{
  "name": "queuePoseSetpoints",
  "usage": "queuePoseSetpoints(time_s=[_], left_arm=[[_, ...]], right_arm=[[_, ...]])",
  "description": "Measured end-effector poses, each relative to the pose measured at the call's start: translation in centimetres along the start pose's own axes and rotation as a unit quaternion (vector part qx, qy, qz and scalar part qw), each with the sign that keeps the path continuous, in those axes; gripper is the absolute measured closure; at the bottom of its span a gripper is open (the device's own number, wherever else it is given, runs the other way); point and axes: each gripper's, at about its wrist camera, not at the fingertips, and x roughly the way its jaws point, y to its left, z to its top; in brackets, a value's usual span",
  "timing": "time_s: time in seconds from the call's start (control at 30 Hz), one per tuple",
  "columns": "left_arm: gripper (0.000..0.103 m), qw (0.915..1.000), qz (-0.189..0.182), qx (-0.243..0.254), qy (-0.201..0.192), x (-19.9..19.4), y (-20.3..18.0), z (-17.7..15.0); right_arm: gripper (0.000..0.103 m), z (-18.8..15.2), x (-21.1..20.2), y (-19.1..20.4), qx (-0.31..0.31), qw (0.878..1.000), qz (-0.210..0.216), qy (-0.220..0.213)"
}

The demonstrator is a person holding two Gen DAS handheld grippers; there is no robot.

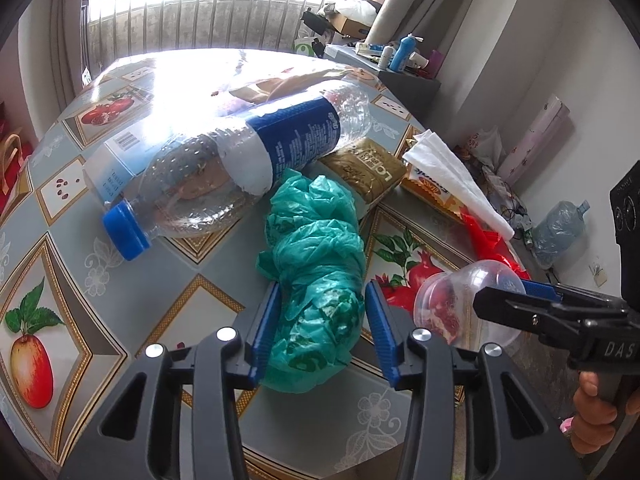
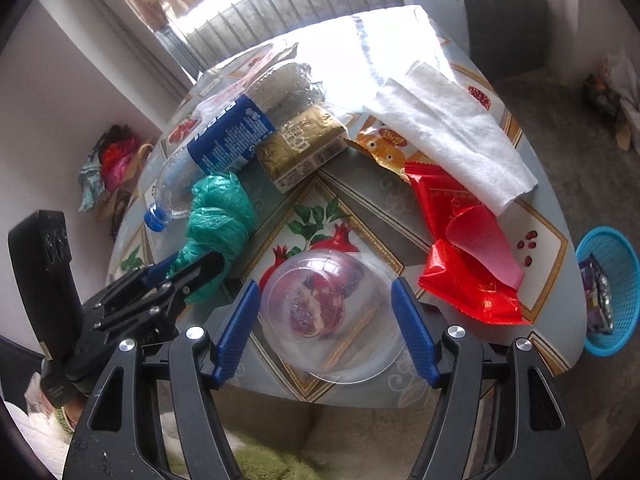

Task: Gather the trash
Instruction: 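Carry the green bag and clear cup over the wastebasket and open both tools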

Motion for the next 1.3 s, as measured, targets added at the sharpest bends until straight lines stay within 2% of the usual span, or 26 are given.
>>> queuePoseSetpoints(time_s=[0.1, 0.27, 0.47, 0.63, 0.77, 0.87, 0.97, 1.07, 1.1, 1.23, 1.3], left_arm=[[0.066, 1.0, 0.003, 0.001, -0.003, -0.2, 0.0, -0.2], [0.069, 0.9999, 0.005, 0.006, -0.012, -1.1, -0.2, -0.2], [0.07, 0.9988, -0.008, 0.029, -0.039, -3.7, -1.4, 0.4], [0.07, 0.9946, -0.043, 0.066, -0.068, -6.1, -4.3, 2.3], [0.07, 0.9877, -0.099, 0.099, -0.07, -6.5, -8.4, 4.4], [0.07, 0.9807, -0.147, 0.121, -0.045, -5.4, -12.4, 6.0], [0.07, 0.9701, -0.195, 0.145, -0.004, -3.1, -17.1, 8.0], [0.07, 0.9575, -0.224, 0.172, 0.06, 0.5, -22.6, 9.5], [0.07, 0.9502, -0.238, 0.182, 0.086, 2.1, -24.8, 9.8], [0.07, 0.9288, -0.242, 0.225, 0.167, 8.2, -32.9, 9.3], [0.07, 0.9197, -0.232, 0.242, 0.205, 11.6, -36.6, 8.4]], right_arm=[[0.04, -0.2, 0.2, 0.0, -0.001, 1.0, 0.003, -0.004], [0.041, -0.7, -0.1, 0.0, -0.003, 1.0, 0.013, -0.011], [0.042, -1.0, -2.4, -1.1, 0.022, 0.997, 0.064, -0.041], [0.043, -1.3, -6.9, -3.4, 0.051, 0.988, 0.107, -0.094], [0.043, -2.2, -11.4, -6.7, 0.09, 0.978, 0.111, -0.154], [0.043, -3.4, -14.6, -10.3, 0.131, 0.968, 0.078, -0.199], [0.043, -5.0, -17.2, -15.2, 0.191, 0.953, 0.033, -0.231], [0.043, -6.9, -18.9, -20.8, 0.26, 0.931, -0.018, -0.255], [0.043, -7.6, -19.2, -23.1, 0.29, 0.921, -0.036, -0.259], [0.043, -9.7, -18.4, -30.5, 0.373, 0.89, -0.075, -0.252], [0.044, -10.3, -17.4, -33.8, 0.405, 0.877, -0.088, -0.242]])
